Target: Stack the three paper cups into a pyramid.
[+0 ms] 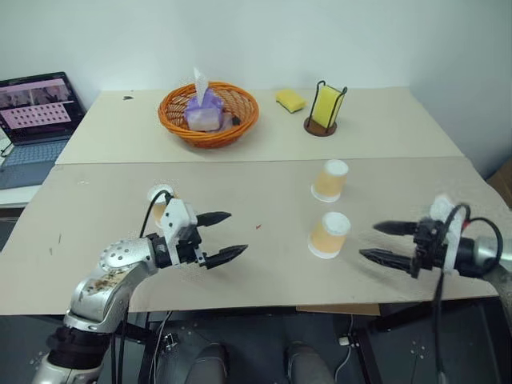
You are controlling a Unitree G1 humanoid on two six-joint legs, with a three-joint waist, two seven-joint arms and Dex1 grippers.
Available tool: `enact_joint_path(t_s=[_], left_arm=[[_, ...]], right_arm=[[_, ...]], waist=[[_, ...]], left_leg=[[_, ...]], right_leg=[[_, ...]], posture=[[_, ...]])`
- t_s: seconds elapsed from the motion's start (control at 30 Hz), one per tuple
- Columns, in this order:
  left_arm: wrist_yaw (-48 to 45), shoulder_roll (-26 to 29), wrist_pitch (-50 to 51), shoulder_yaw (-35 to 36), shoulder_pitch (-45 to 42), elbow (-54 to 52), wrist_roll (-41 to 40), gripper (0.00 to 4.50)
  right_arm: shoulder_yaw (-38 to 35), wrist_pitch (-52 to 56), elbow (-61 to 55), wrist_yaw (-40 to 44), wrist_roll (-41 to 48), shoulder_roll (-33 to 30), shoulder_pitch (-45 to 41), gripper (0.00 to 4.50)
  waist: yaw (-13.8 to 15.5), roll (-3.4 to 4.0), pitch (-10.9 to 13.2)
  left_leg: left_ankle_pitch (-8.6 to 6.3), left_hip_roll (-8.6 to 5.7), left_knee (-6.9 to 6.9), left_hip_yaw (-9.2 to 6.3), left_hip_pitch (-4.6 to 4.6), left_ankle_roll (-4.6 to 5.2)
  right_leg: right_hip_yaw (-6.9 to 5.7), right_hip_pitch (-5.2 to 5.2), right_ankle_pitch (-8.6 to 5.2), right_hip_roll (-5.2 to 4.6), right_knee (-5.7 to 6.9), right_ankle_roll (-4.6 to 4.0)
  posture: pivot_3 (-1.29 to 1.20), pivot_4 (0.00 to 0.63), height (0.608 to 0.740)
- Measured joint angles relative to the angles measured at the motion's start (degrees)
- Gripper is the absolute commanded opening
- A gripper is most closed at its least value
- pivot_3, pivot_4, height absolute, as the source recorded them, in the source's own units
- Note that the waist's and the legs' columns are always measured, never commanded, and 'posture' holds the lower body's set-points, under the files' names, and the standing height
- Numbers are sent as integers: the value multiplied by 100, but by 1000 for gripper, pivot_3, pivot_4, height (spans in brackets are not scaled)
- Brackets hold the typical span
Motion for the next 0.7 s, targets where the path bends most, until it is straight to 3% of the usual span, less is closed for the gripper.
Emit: enact_joint_path(t_s=[0.13, 0.7], left_arm=[[-216, 74, 76, -62, -14, 42, 28, 4415], [-447, 129, 191, -101, -118, 34, 134, 4415]], right_arm=[[402, 2, 31, -57, -59, 185, -342, 4500], [723, -145, 705, 29, -334, 536, -894, 4500]], waist=[[49, 0, 1], [69, 0, 0]], left_leg=[[0, -3, 3, -2, -9, 0], [0, -1, 5, -2, -3, 0]], right_leg=[[-2, -6, 0, -3, 1, 0], [-3, -4, 1, -1, 4, -1]], posture=[[0, 150, 740], [0, 150, 740]])
